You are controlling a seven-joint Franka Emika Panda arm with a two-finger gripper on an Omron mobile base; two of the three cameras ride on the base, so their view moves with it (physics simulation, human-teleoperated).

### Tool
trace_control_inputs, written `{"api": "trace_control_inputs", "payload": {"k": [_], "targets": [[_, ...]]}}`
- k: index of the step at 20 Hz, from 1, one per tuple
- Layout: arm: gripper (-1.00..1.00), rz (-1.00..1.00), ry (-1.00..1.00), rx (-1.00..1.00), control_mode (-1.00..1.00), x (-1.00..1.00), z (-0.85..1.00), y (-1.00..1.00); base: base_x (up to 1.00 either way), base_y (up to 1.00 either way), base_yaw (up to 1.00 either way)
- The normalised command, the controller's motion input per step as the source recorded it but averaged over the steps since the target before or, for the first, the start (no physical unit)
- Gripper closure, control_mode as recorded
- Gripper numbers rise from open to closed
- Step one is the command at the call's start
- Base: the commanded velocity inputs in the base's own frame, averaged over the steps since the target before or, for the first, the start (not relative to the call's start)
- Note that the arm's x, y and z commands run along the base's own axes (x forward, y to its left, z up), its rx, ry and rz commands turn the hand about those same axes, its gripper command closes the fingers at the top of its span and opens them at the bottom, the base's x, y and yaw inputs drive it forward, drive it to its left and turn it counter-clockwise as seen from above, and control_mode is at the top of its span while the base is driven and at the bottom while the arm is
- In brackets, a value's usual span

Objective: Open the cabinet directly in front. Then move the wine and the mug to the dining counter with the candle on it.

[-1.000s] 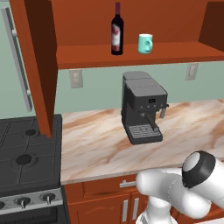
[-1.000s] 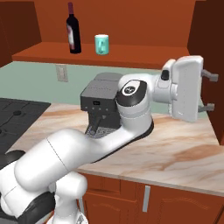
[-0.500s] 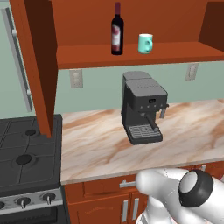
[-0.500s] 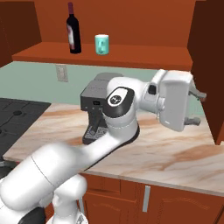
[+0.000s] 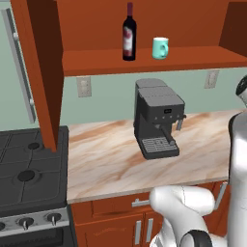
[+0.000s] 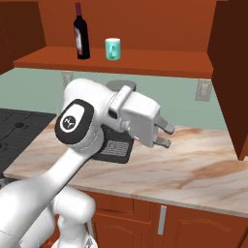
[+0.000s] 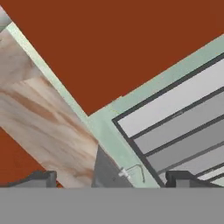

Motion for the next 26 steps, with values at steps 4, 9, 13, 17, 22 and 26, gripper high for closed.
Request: {"api": "trace_control_inputs", "payload": {"k": [4, 9, 13, 17, 22, 26], "targets": [[-1.0, 0.07, -0.45, 0.12, -1.0, -0.39, 0.0, 1.0, 0.0, 0.0, 0.0], [-1.0, 0.14, -0.52, 0.16, -1.0, -0.25, 0.0, 1.0, 0.0, 0.0, 0.0], [-1.0, 0.18, -0.55, 0.18, -1.0, -0.35, -0.01, 1.0, 0.0, 0.0, 0.0], [-1.0, 0.24, -0.48, 0.14, -1.0, -0.36, -0.01, 0.98, 0.0, 0.0, 0.0], [-1.0, 0.25, -0.23, 0.02, -1.0, -0.25, 0.11, 0.55, 0.0, 0.0, 0.0], [-1.0, 0.16, -0.01, 0.0, -1.0, -0.03, 0.33, 0.13, 0.0, 0.0, 0.0]]}}
